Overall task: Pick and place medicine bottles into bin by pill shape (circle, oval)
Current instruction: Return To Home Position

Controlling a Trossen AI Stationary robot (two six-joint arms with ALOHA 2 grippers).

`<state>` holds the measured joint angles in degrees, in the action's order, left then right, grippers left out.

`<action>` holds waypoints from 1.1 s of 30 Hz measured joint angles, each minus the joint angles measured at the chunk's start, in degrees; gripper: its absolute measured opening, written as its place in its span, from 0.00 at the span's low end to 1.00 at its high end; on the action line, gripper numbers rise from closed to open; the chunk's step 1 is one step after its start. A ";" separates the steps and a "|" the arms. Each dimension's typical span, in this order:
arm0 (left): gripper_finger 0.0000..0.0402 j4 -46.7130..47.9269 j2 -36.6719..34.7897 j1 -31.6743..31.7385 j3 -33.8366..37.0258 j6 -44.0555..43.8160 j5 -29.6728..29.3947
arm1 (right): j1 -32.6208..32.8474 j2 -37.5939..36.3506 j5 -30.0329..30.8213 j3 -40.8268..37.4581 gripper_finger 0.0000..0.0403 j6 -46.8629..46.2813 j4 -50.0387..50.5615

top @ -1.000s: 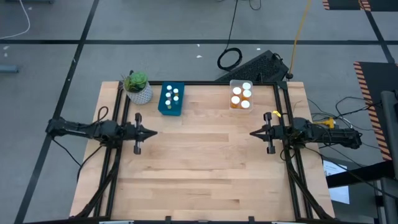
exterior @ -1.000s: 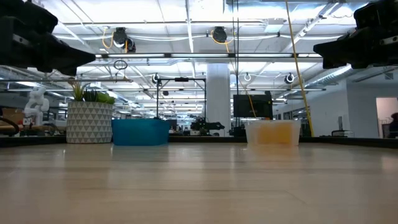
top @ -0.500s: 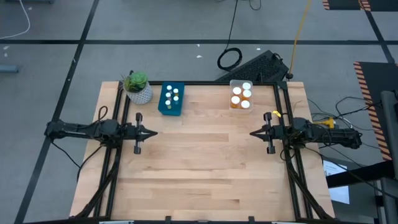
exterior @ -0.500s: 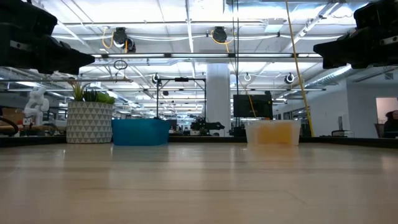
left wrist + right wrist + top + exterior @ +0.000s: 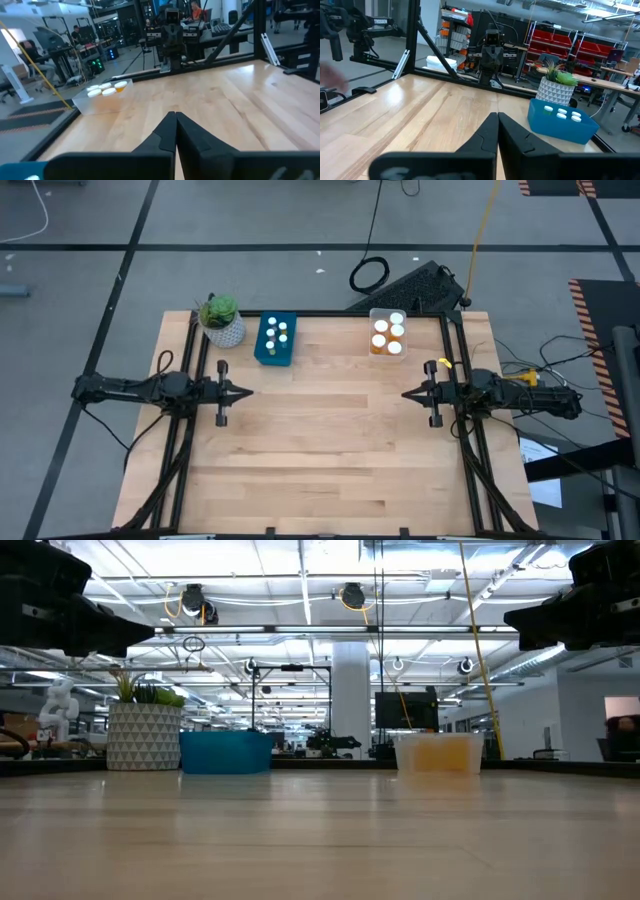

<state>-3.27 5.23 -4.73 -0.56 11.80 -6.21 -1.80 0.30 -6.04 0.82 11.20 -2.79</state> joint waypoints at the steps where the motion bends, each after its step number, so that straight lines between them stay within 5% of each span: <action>1: 0.04 -0.06 0.00 0.00 0.00 -0.32 0.00 | 0.00 0.00 0.00 0.00 0.00 -0.02 0.00; 33: 0.09 -0.34 0.00 0.00 0.00 -0.20 0.08 | 0.00 0.00 0.00 0.00 0.00 -0.01 0.00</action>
<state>-3.61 5.23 -4.73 -0.56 11.60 -6.13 -1.80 0.30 -6.04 0.82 11.19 -2.79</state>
